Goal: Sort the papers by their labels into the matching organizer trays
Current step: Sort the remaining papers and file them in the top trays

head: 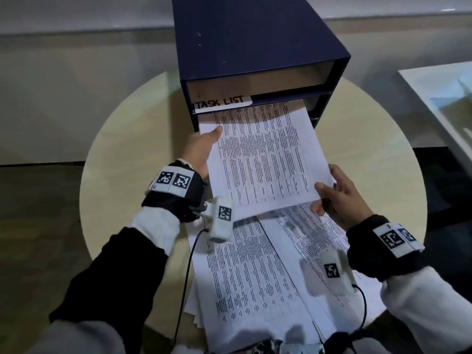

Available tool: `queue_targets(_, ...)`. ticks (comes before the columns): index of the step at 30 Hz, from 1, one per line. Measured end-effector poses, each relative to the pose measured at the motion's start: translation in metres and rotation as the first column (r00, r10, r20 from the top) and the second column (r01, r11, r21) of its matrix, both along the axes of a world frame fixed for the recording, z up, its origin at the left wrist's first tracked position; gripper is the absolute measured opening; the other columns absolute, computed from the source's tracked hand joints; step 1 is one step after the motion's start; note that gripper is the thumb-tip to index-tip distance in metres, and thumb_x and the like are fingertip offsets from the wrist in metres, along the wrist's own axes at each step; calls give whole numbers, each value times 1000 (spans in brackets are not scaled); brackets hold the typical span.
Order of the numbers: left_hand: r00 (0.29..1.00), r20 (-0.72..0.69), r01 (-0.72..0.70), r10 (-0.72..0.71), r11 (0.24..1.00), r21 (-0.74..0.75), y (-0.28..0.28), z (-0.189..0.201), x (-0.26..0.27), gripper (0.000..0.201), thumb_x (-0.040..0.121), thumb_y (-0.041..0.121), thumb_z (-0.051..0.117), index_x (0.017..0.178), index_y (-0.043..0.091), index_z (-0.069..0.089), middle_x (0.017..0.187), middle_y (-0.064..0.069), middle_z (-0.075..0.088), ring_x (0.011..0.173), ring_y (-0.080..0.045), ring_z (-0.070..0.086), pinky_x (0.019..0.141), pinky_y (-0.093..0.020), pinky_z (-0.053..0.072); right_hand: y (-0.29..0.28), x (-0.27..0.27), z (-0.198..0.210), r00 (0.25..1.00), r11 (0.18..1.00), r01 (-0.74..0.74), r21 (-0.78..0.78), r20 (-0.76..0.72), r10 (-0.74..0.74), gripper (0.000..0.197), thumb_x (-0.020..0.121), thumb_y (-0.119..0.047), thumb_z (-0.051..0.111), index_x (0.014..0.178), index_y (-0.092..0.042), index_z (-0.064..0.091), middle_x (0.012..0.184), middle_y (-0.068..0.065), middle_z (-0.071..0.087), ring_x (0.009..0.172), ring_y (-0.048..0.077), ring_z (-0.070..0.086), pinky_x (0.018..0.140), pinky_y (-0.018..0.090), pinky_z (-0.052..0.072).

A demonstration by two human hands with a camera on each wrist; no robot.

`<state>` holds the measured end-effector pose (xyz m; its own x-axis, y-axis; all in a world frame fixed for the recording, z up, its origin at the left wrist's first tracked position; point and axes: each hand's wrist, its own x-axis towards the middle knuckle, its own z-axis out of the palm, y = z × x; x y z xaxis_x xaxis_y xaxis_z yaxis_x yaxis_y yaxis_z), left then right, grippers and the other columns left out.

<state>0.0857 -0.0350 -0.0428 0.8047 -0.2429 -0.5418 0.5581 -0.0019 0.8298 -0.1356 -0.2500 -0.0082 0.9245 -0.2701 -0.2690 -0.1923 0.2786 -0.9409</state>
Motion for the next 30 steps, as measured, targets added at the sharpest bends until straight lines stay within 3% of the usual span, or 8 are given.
queue_targets(5, 995, 92, 39, -39, 999, 4, 3, 60, -45, 50, 84, 17, 64, 130, 1, 49, 127, -11, 58, 118, -28, 55, 103, -47, 41, 3, 46, 15, 996, 996, 67, 53, 62, -70, 28, 96, 5, 33, 99, -19, 47, 90, 10, 59, 32, 11, 50, 34, 15, 39)
queue_targets(7, 994, 92, 66, -61, 997, -48, 5, 66, -51, 47, 85, 12, 61, 129, 4, 50, 129, -11, 58, 119, -28, 54, 101, -45, 44, 5, 65, 21, 991, 993, 103, 55, 76, -107, 30, 96, 6, 31, 95, -20, 47, 87, 9, 56, 32, 10, 46, 34, 15, 37)
queue_targets(11, 998, 61, 19, -7, 981, -192, 6, 68, -49, 32, 93, -4, 46, 124, 3, 47, 115, -14, 58, 91, -21, 62, 67, -24, 59, 4, 96, 26, 983, 984, 166, 64, 62, -170, 34, 95, 6, 29, 91, -22, 47, 87, 6, 54, 36, 10, 46, 34, 16, 36)
queue_targets(14, 999, 34, -25, 33, 974, -226, 1, 71, -47, 15, 94, -1, 45, 109, 1, 45, 112, -21, 56, 78, -18, 69, 64, -21, 59, 0, 114, 26, 973, 971, 229, 61, -3, -229, 25, 96, 5, 32, 91, -15, 46, 79, 5, 44, 33, 10, 47, 36, 17, 35)
queue_targets(16, 998, 41, -41, 50, 979, -198, -3, 70, -46, 17, 96, 2, 44, 112, -2, 42, 112, -27, 58, 77, -18, 71, 63, -18, 57, -1, 122, 27, 961, 960, 275, 50, -36, -273, 18, 96, 4, 36, 106, -10, 41, 81, 6, 42, 32, 8, 51, 38, 17, 38)
queue_targets(19, 993, 119, -1, 10, 997, -74, -11, 66, -46, 25, 98, 5, 40, 118, -11, 44, 115, -30, 59, 76, -16, 68, 64, -15, 57, -3, 129, 26, 945, 947, 319, -23, -62, -320, 52, 95, 4, 41, 142, -3, 18, 101, 14, 48, 42, 7, 62, 48, 16, 51)
queue_targets(26, 960, 260, 48, -109, 972, 231, -18, 67, -39, 19, 99, 4, 35, 102, -1, 54, 76, -16, 61, 36, -3, 58, 40, -11, 44, -1, 119, 17, 965, 757, 235, -609, 54, -256, 28, 86, -5, 55, 112, -13, 47, 90, 0, 56, 82, 31, 65, 84, 46, 53)
queue_targets(30, 956, 267, 56, -124, 967, 249, -19, 68, -33, 14, 98, 6, 38, 102, 1, 50, 64, -10, 56, 32, -2, 53, 36, -11, 39, -3, 125, 21, 988, 598, 110, -794, 21, -155, 22, 87, -11, 56, 107, -3, 60, 110, 14, 62, 102, 29, 59, 86, 22, 41)
